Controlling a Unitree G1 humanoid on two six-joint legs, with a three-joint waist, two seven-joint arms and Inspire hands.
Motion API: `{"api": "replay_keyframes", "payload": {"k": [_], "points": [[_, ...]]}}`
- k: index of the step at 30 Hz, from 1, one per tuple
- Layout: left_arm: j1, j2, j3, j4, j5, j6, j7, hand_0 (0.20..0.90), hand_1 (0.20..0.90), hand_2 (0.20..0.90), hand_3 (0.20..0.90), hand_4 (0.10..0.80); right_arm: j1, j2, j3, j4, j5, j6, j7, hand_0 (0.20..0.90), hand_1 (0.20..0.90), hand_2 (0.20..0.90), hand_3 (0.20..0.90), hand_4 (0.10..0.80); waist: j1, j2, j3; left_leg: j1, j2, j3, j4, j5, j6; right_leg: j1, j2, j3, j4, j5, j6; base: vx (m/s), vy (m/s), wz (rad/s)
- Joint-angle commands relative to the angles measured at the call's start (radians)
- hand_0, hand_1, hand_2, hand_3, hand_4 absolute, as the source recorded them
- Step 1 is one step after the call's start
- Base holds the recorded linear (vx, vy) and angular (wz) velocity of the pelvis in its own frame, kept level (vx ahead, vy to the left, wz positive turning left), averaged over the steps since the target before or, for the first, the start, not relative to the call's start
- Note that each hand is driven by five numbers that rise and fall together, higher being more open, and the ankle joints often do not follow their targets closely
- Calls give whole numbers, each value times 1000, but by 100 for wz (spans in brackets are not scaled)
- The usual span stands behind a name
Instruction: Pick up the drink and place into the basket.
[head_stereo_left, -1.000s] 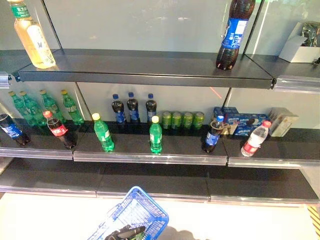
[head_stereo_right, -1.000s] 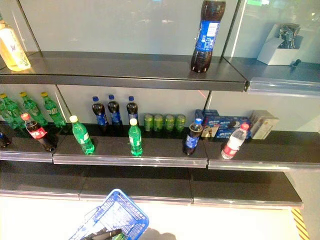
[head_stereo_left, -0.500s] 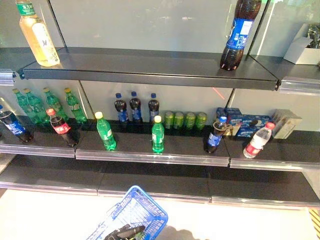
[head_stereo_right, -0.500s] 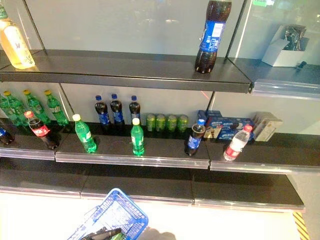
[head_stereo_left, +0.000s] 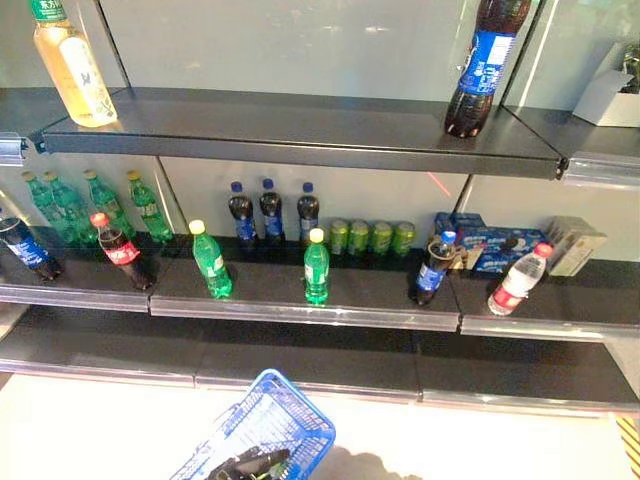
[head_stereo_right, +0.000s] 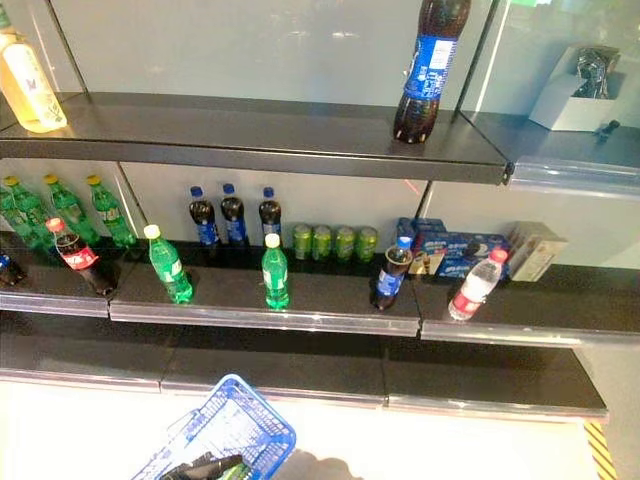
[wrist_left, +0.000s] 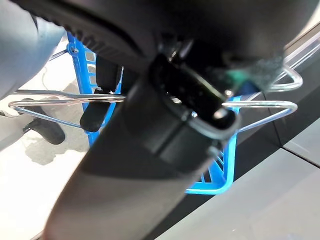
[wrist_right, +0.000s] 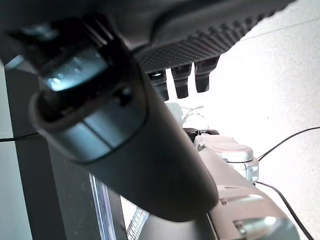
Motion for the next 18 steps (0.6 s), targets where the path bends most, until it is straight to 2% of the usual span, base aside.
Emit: {"api": "replay_keyframes", "payload": {"k": [1, 11, 16, 18], "points": [[-3, 82, -25, 25, 67, -22, -42, 300, 300, 300, 200, 100, -85, 16, 8, 42, 10, -31, 2, 900, 900, 900, 900, 800, 9, -5, 33, -57, -94, 11, 5, -1, 64, 70, -7, -17, 70, -110, 56, 0, 0, 0], [-3, 79, -36, 11, 56, -14, -43, 300, 300, 300, 200, 100, -85, 13, 10, 41, 5, -26, -1, 900, 900, 900, 900, 800, 3, 3, 37, -55, -92, 10, 5, 1, 64, 70, 2, -10, 70, -115, 49, 0, -11, 0], [0, 70, -40, 2, 52, -15, -52, 300, 300, 300, 200, 100, -86, 4, 8, 36, -9, -19, -11, 900, 900, 900, 900, 800, 12, 4, 41, -56, -94, 2, 5, 5, 64, 74, 2, -18, 72, -118, 45, -9, 87, 0], [-6, 66, -41, 2, 55, -17, -62, 300, 300, 300, 200, 100, -95, -7, 6, 32, -4, -14, -23, 900, 900, 900, 900, 800, 23, -2, 45, -55, -104, -10, 5, 4, 70, 74, -6, -22, 81, -119, 47, -44, 220, 1]]}}
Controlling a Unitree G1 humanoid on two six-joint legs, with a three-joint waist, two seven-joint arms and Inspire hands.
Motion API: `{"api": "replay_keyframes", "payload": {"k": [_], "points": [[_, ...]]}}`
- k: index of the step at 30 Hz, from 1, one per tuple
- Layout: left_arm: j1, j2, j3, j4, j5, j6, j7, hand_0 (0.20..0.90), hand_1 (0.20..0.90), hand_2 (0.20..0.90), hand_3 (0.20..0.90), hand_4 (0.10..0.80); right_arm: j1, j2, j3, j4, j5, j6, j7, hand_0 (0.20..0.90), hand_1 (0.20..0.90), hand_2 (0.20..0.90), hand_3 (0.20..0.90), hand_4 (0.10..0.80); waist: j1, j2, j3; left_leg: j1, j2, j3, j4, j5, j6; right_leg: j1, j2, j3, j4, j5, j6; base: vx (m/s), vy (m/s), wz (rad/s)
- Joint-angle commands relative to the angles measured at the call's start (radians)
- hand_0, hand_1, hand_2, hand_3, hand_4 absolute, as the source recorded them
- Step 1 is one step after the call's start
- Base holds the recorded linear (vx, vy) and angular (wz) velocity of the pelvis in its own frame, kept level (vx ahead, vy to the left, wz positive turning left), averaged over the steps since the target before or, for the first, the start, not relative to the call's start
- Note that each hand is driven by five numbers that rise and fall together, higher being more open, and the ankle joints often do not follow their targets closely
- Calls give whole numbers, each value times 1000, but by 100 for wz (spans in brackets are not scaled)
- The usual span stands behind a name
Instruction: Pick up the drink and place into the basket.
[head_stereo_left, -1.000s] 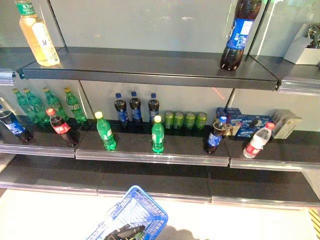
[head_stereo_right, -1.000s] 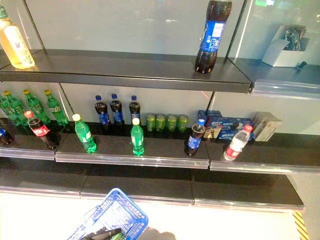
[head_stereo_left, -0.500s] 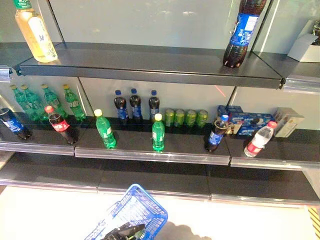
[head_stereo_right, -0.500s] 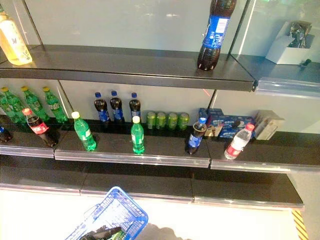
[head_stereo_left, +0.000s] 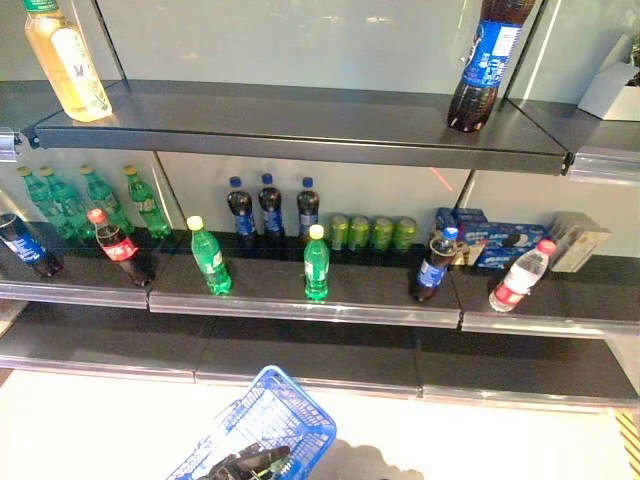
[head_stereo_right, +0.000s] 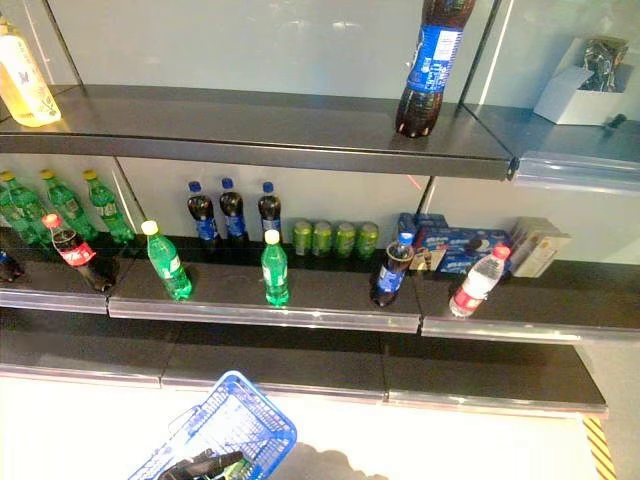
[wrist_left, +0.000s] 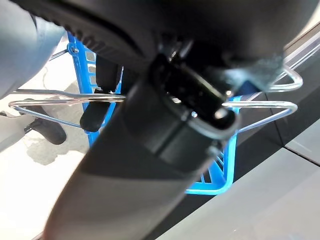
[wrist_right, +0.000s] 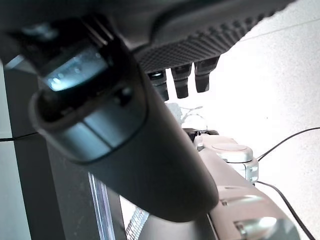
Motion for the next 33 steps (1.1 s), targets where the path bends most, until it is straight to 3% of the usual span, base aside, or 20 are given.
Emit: {"api": "replay_keyframes", "payload": {"k": [1, 6, 10, 11, 13, 17, 18, 22, 27, 33], "points": [[-7, 61, -42, 7, 56, -21, -54, 300, 300, 300, 200, 100, -93, -11, 1, 34, -3, -8, -24, 900, 900, 900, 900, 800, 26, -5, 35, -54, -108, -18, 5, 3, 74, 71, -8, -21, 91, -117, 51, -29, 220, 1], [-12, 69, -45, 10, 40, -26, -52, 300, 300, 300, 200, 100, -96, -16, -11, 28, -6, -19, -19, 900, 900, 900, 900, 800, 33, -17, 43, -57, -143, -50, 5, 0, 101, 8, -57, 18, 212, -64, 93, -14, 304, 3], [-35, 88, -44, 15, 4, -32, -40, 300, 300, 300, 200, 100, -89, -18, -4, 3, -20, -30, -4, 900, 900, 900, 900, 800, 26, -5, 66, -63, -167, -106, 5, 5, 119, -134, -117, 82, 486, 51, 95, -5, 299, 14], [-40, 92, -41, 14, -1, -27, -41, 300, 300, 300, 200, 100, -87, -21, -2, 3, -26, -33, 0, 900, 900, 900, 900, 800, 24, -1, 69, -62, -168, -117, 5, 6, 119, -156, -115, 92, 516, 57, 90, 8, 267, 35], [-50, 92, -56, 10, -16, -20, -41, 300, 300, 300, 200, 100, -91, -24, 0, 12, -23, -35, -2, 900, 900, 900, 900, 800, 10, 2, 70, -62, -175, -156, 5, 8, 118, -194, -68, 133, 498, 43, 77, 36, 142, 44], [-70, 78, -82, 25, -7, -24, -49, 300, 300, 300, 200, 100, -92, -19, 9, 32, 1, -35, -13, 900, 900, 900, 900, 800, -12, -14, 59, -67, -208, -252, 5, 13, 124, -183, 69, 201, 322, -38, 57, 97, 28, 64], [-72, 74, -89, 28, -5, -26, -48, 300, 300, 300, 200, 100, -87, -16, 13, 38, 7, -39, -14, 900, 900, 900, 900, 800, -19, -19, 54, -65, -221, -282, 5, 11, 126, -180, 106, 240, 270, -43, 48, 137, 10, 88], [-61, 71, -106, 24, 8, -22, -71, 300, 300, 300, 200, 100, -66, -17, 18, 51, 4, -46, -4, 900, 900, 900, 900, 800, -44, -24, 47, -47, -260, -382, 5, 3, 134, -203, 191, 340, 215, -27, 22, 179, 13, 149], [-38, 63, -104, 15, 20, -33, -68, 300, 300, 300, 200, 100, -79, -12, 32, 39, 18, -37, -12, 900, 900, 900, 900, 800, -13, -19, 40, -52, -276, -446, 5, 18, 140, -150, 202, 327, 178, -63, -5, 80, -74, 93], [-20, 74, -93, 16, 29, -34, -60, 300, 300, 300, 200, 100, -106, -8, 37, -3, 49, -45, 8, 900, 900, 900, 900, 800, 4, -20, 21, -62, -256, -399, 10, 14, 135, -47, 205, 335, 111, -95, -22, 63, -123, 43]]}}
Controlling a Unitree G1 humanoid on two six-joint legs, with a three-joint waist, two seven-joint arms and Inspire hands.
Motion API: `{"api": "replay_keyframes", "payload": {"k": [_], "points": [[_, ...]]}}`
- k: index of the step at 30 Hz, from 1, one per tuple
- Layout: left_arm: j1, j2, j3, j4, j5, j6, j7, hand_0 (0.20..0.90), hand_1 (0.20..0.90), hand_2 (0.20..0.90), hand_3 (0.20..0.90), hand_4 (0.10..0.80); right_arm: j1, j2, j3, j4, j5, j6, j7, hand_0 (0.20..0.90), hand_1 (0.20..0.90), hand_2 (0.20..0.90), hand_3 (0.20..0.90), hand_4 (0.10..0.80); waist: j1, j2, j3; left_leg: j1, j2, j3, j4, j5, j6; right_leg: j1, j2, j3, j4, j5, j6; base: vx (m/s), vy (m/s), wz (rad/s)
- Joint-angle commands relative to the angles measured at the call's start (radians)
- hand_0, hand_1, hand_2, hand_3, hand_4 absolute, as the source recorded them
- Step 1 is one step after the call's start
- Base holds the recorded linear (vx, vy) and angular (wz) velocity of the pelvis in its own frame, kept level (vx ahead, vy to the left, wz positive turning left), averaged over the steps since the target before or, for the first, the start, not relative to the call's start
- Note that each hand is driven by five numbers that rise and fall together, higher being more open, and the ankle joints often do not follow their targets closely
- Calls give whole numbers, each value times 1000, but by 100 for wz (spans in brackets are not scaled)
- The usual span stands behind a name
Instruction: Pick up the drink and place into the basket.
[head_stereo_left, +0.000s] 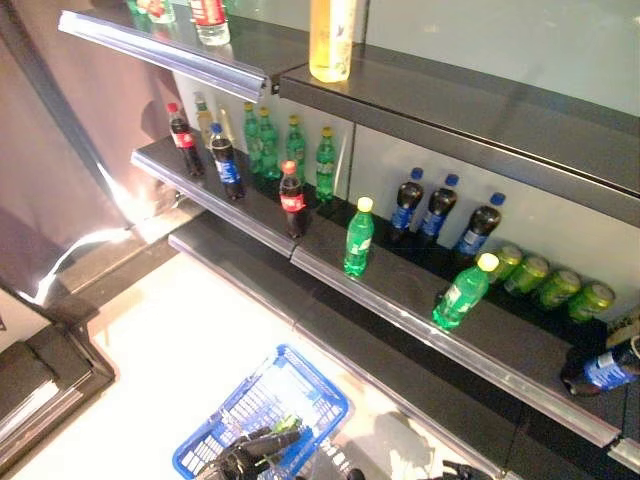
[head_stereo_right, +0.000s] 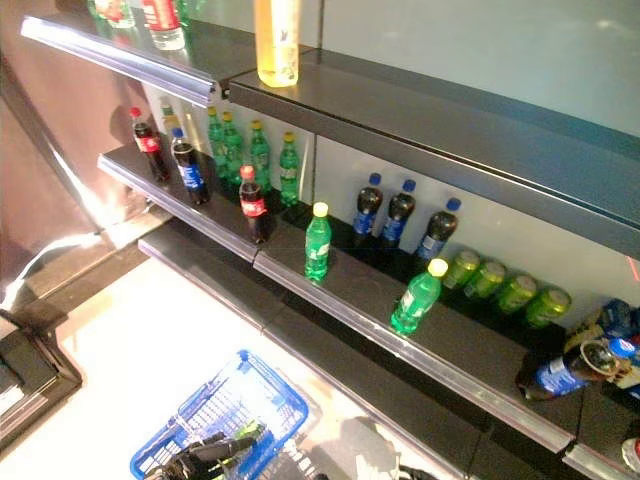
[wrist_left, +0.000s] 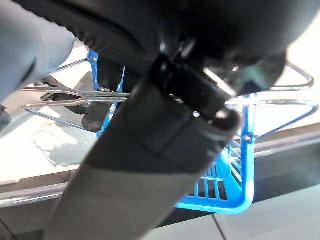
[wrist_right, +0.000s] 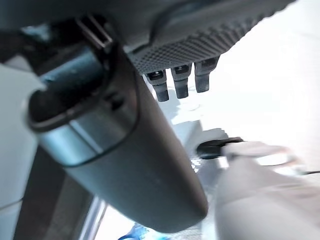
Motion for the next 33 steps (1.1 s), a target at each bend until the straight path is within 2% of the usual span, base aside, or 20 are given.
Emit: {"api": "replay_keyframes", "payload": {"k": [1, 2, 3, 5, 6, 7, 8, 10, 13, 14, 16, 19, 24, 26, 28, 31, 33], "points": [[34, 89, -26, 0, 56, -7, -16, 300, 300, 300, 200, 100, 13, -30, 16, -16, 26, -3, 16, 900, 900, 900, 900, 800, 5, 1, -39, 36, -103, 136, -20, -21, 44, -85, 43, 82, 99, -1, 72, 94, -88, 49], [28, 92, -26, -8, 47, -1, -20, 300, 300, 300, 200, 100, 13, -35, 11, -10, 19, 0, 22, 900, 900, 900, 900, 800, -2, 4, -38, 29, -85, 182, 6, -29, 33, -73, 39, 69, 102, -17, 66, 127, -85, 54], [11, 87, -37, -26, 44, 8, -14, 300, 300, 300, 200, 100, 18, -35, 4, -12, 19, 12, 14, 900, 900, 900, 900, 800, -12, 5, -30, 0, -61, 265, 65, -35, 9, -62, 25, 37, 113, -29, 63, 116, -61, 59], [-5, 82, -44, -37, 42, 13, -7, 300, 300, 300, 200, 100, 21, -35, 2, -14, 15, 20, 8, 900, 900, 900, 900, 800, -18, 3, -21, -21, -42, 311, 95, -34, -7, -57, 13, 14, 123, -34, 65, 70, -15, 90], [-21, 78, -50, -48, 58, 22, -13, 300, 300, 300, 200, 100, 26, -33, -3, -11, 28, 28, -9, 900, 900, 900, 900, 800, -28, 1, -8, -47, 2, 385, 125, -21, -30, -50, -2, -18, 135, -46, 64, 52, 32, 143], [-35, 71, -56, -57, 57, 24, -11, 300, 300, 300, 200, 100, 30, -33, -8, -9, 23, 35, -20, 900, 900, 900, 900, 800, -34, 0, 2, -68, 36, 422, 138, 4, -45, -43, -12, -39, 143, -57, 61, 54, 69, 201], [-45, 65, -58, -64, 53, 25, -10, 300, 300, 300, 200, 100, 32, -36, -14, -3, 14, 39, -25, 900, 900, 900, 900, 800, -37, 1, 9, -79, 63, 446, 126, 21, -53, -36, -19, -53, 146, -65, 60, 57, 79, 173], [-49, 60, -53, -77, 42, 28, -3, 300, 300, 300, 200, 100, 33, -44, -21, 4, -6, 41, -18, 900, 900, 900, 900, 800, -36, 5, 15, -83, 96, 464, 74, 47, -60, -24, -27, -65, 145, -74, 60, 84, 90, 88], [-41, 56, -41, -71, 39, 25, 12, 300, 300, 300, 200, 100, 31, -55, -14, 9, 3, 16, -9, 900, 900, 900, 900, 800, -27, 23, 23, -125, 158, 487, -25, 133, -85, 9, -38, -89, 139, -106, 52, 157, 152, 38], [-40, 56, -40, -70, 38, 26, 13, 300, 300, 300, 200, 100, 32, -55, -14, 9, 5, 15, -9, 900, 900, 900, 900, 800, -27, 24, 23, -130, 161, 488, -27, 137, -86, 10, -39, -90, 141, -108, 51, 158, 140, 28], [-32, 55, -31, -50, 51, 27, 22, 300, 300, 300, 200, 100, 36, -60, -16, 11, 2, 3, -10, 900, 900, 900, 900, 800, -23, 38, 19, -175, 188, 505, -29, 155, -99, 22, -47, -102, 154, -132, 48, 243, 208, 19], [-13, 54, -18, -35, 53, 21, 3, 300, 300, 300, 200, 100, 39, -68, -20, 21, -20, -9, -9, 900, 900, 900, 900, 800, -14, 53, 6, -169, 182, 501, -29, 156, -99, 43, -68, -118, 170, -155, 55, 324, 314, 8], [-2, 56, -21, -27, 60, 18, 7, 300, 300, 300, 200, 100, 46, -65, -33, 30, -11, -4, -7, 900, 900, 900, 900, 800, -1, 39, -11, -128, 121, 483, -10, 109, -69, 81, -106, -136, 176, -158, 83, 303, 279, 14], [-11, 65, -18, -28, 56, 20, 13, 300, 300, 300, 200, 100, 45, -55, -24, 24, -19, 0, 0, 900, 900, 900, 900, 800, 8, 17, -18, -105, 84, 473, -11, 82, -41, 68, -137, -146, 197, -117, 118, 310, 274, 0], [-12, 73, -20, -31, 50, 22, 14, 300, 300, 300, 200, 100, 42, -46, -20, 16, -13, -3, -1, 900, 900, 900, 900, 800, 12, 7, -19, -92, 64, 466, -16, 70, -24, 48, -160, -143, 233, -86, 147, 234, 257, -10], [-11, 87, -31, -32, 55, 17, 9, 300, 300, 300, 200, 100, 42, -36, -18, -4, -5, -3, -1, 900, 900, 900, 900, 800, 14, -5, -23, -88, 44, 460, -18, 61, -3, 19, -176, -120, 292, -55, 176, 218, 270, 0], [-13, 90, -34, -32, 50, 18, 11, 300, 300, 300, 200, 100, 45, -34, -20, -9, -8, 0, -2, 900, 900, 900, 900, 800, 13, -7, -25, -87, 34, 458, -14, 52, 8, -1, -182, -107, 337, -40, 181, 148, 216, -12]]}}
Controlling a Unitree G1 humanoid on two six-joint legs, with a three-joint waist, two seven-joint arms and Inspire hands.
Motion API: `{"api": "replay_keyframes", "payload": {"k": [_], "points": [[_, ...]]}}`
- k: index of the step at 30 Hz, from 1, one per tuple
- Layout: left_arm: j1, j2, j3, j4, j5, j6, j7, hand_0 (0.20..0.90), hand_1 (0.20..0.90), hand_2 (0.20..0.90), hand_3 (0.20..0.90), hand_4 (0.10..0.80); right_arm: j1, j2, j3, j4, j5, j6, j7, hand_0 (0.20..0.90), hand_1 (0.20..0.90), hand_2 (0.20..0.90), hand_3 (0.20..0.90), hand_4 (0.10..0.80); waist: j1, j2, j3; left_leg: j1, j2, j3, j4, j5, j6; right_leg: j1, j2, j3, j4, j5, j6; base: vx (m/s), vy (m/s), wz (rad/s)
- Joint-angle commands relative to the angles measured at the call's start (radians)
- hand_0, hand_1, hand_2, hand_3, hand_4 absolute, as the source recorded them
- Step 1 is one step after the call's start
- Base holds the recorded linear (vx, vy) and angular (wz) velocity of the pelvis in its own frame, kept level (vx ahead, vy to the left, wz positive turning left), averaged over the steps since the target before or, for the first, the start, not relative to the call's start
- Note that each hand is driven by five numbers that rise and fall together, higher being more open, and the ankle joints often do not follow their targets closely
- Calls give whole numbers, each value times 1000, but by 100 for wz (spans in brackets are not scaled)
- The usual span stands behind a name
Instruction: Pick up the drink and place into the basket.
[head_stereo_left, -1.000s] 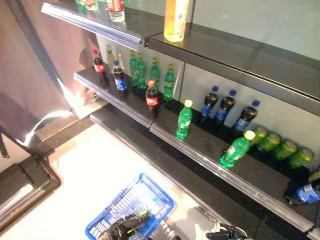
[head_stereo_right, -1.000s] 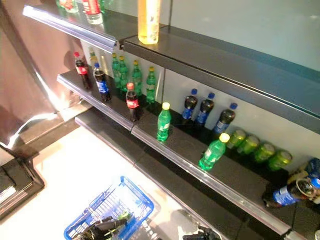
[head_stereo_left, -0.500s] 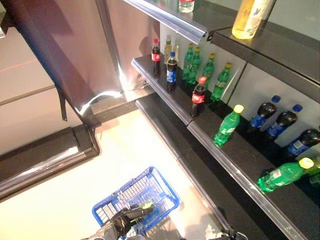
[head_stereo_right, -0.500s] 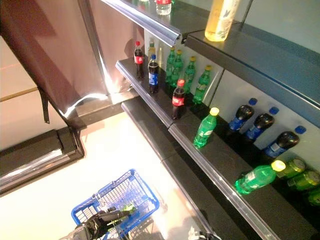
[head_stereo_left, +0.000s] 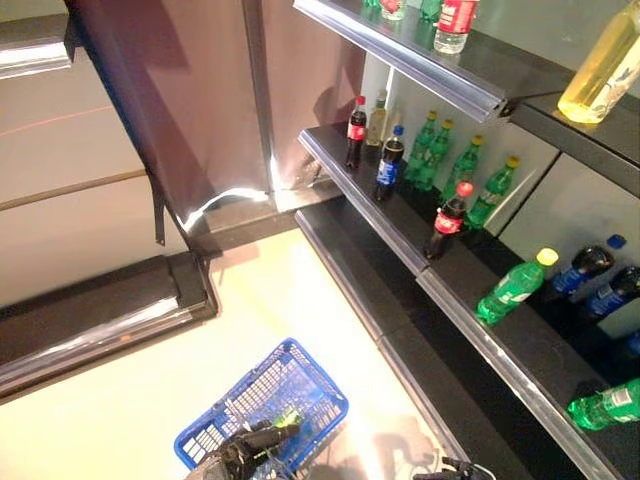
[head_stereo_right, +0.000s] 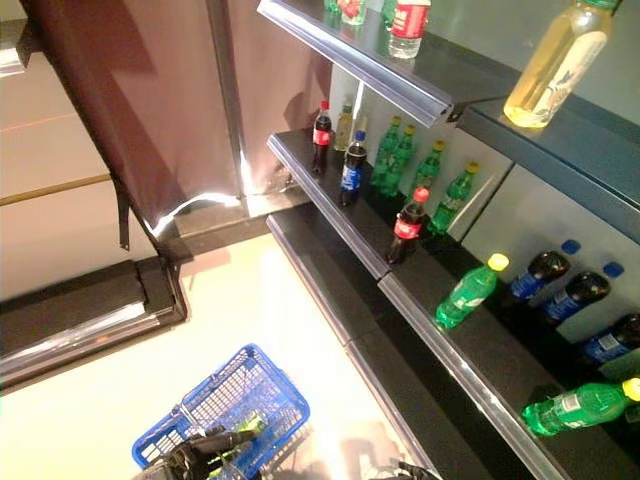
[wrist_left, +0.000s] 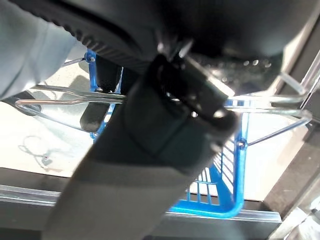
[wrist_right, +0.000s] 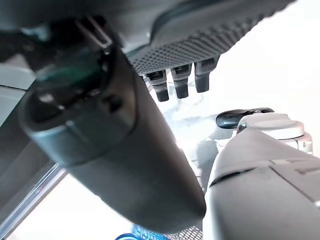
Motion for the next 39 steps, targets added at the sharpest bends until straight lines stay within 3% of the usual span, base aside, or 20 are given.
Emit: {"api": "replay_keyframes", "payload": {"k": [1, 4, 7, 8, 10, 15, 22, 24, 26, 28, 32, 33, 36, 39], "points": [[17, 84, -34, 6, 25, -20, -25, 300, 300, 300, 200, 100, 16, -40, 7, 2, -7, -12, 0, 900, 900, 900, 900, 800, 20, 14, -63, -85, -20, -73, 19, -5, -14, -96, 18, 36, 131, 81, 59, 120, 202, -16], [11, 87, -29, -1, 8, -8, -27, 300, 300, 300, 200, 100, 33, -41, 4, 1, -36, -16, 10, 900, 900, 900, 900, 800, 14, 31, -58, -52, -43, -74, 2, -20, 13, -225, -7, 41, 382, 224, 63, 155, 316, -9], [15, 85, -33, -9, 10, -1, -22, 300, 300, 300, 200, 100, 39, -42, 4, 10, -39, -22, 10, 900, 900, 900, 900, 800, -2, 46, -46, -30, -41, -77, 2, -35, 12, -340, 6, 25, 425, 236, 43, 129, 201, -8], [15, 85, -37, -7, 8, -3, -23, 300, 300, 300, 200, 100, 39, -43, 4, 14, -37, -24, 9, 900, 900, 900, 900, 800, -7, 48, -42, -26, -40, -82, 2, -34, 11, -348, 14, 18, 412, 213, 34, 168, 73, 18], [5, 80, -37, 8, 22, -10, -30, 300, 300, 300, 200, 100, 41, -40, 8, 30, -28, -22, 5, 900, 900, 900, 900, 800, -23, 30, -40, -14, -67, -113, 2, -46, 11, -335, 67, 18, 198, 173, 30, 265, -17, 31], [10, 76, -41, 16, 26, -24, -33, 300, 300, 300, 200, 100, 49, -31, 20, 35, -17, -44, 4, 900, 900, 900, 900, 800, -41, 4, -28, 17, -110, -149, 2, -82, 3, -352, 126, 8, -40, 206, 41, 226, -34, 58], [28, 78, -53, 33, 52, -39, -61, 300, 300, 300, 200, 100, 46, -30, 17, 26, 4, -35, 8, 900, 900, 900, 900, 800, -71, 13, -10, 97, -154, -240, 2, -129, 11, -468, 166, -7, -104, 272, 44, 315, -48, 32], [26, 74, -56, 43, 72, -44, -63, 300, 300, 300, 200, 100, 50, -31, 12, 29, 18, -28, 1, 900, 900, 900, 900, 800, -80, 13, -19, 121, -162, -267, 2, -144, 16, -446, 170, 4, -111, 281, 28, 384, -130, 57], [16, 67, -53, 46, 86, -48, -67, 300, 300, 300, 200, 100, 48, -32, 13, 29, 29, -23, -5, 900, 900, 900, 900, 800, -91, 21, -30, 140, -153, -245, 26, -165, 8, -433, 175, -10, -77, 258, 6, 316, -130, 77], [9, 61, -48, 34, 89, -41, -65, 300, 300, 300, 200, 100, 49, -38, 14, 23, 36, -15, -7, 900, 900, 900, 900, 800, -112, 30, -42, 148, -133, -190, 140, -189, -25, -414, 184, -17, -51, 229, -25, 254, -143, 40], [3, 44, -47, 9, 63, -49, -77, 300, 300, 300, 200, 100, 45, -50, 21, -4, 24, -27, -2, 900, 900, 900, 900, 800, -104, 28, -33, -7, -95, -129, 509, 12, -115, -293, 183, -21, -91, 175, -69, 193, -163, 14], [6, 34, -52, -7, 51, -45, -71, 300, 300, 300, 200, 100, 46, -60, 13, -10, 32, -34, -4, 900, 900, 900, 900, 800, -90, 18, -23, -115, -65, -114, 611, 57, -130, -250, 169, -21, -95, 147, -84, 154, -139, 1], [5, 32, -63, -22, 47, -47, -72, 300, 300, 300, 200, 100, 15, -69, 2, -2, 32, -31, 7, 900, 900, 900, 900, 800, -66, 11, -8, -157, 10, -77, 542, 10, -105, -185, 163, 3, -96, 95, -92, 161, -84, -12], [5, 32, -52, -20, 21, -53, -66, 300, 300, 300, 200, 100, -15, -72, 13, 12, 15, -19, 5, 900, 900, 900, 900, 800, -54, 25, -13, -119, -2, -88, 315, -55, -76, -164, 182, 63, -96, 64, -74, 185, 58, -41]]}}
